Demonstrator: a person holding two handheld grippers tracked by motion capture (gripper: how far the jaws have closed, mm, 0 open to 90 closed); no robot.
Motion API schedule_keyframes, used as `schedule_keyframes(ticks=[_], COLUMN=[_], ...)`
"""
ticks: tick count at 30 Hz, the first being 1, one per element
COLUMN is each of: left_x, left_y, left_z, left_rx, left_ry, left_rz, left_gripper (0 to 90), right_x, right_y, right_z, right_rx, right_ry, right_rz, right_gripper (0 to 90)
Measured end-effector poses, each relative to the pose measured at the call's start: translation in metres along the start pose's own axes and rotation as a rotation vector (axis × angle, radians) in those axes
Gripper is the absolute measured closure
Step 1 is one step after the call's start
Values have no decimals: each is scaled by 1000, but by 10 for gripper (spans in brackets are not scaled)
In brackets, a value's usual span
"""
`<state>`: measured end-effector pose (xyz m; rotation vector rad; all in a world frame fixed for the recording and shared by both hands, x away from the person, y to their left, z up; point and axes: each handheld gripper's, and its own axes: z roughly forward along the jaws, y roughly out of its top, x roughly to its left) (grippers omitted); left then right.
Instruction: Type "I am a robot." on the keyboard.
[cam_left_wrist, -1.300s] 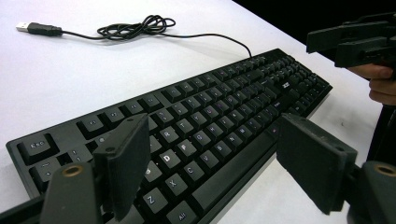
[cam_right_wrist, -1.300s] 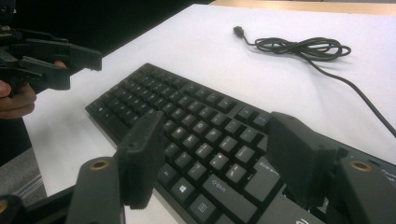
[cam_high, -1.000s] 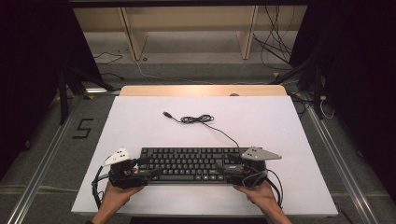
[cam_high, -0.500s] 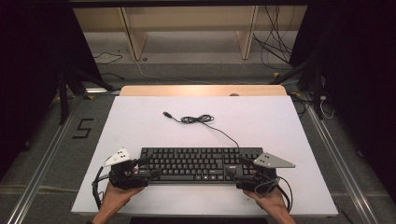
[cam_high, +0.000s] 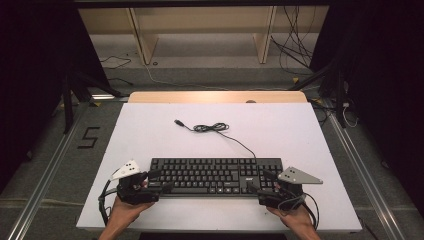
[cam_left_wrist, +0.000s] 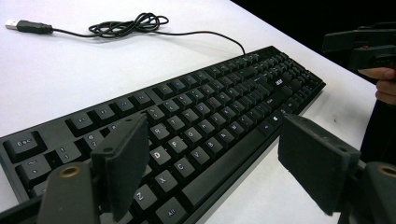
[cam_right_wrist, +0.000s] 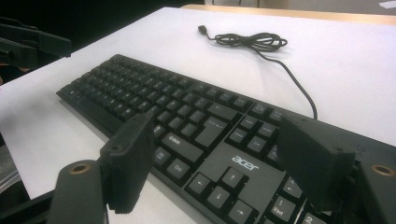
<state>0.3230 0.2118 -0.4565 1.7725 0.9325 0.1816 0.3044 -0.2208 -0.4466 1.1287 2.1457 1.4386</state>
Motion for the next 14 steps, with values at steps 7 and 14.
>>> schedule_keyframes(ticks=[7,14], left_x=[0,1], left_y=[0,0], left_z=[0,0], left_rx=[-2,-4], left_ry=[1,2], left_rz=[-2,-2], left_gripper=[243,243], right_x=[0,1], right_y=[0,0], right_z=[0,1], right_rx=[-2,-2], right_ry=[3,5], right_rz=[0,-1], right_gripper=[290,290])
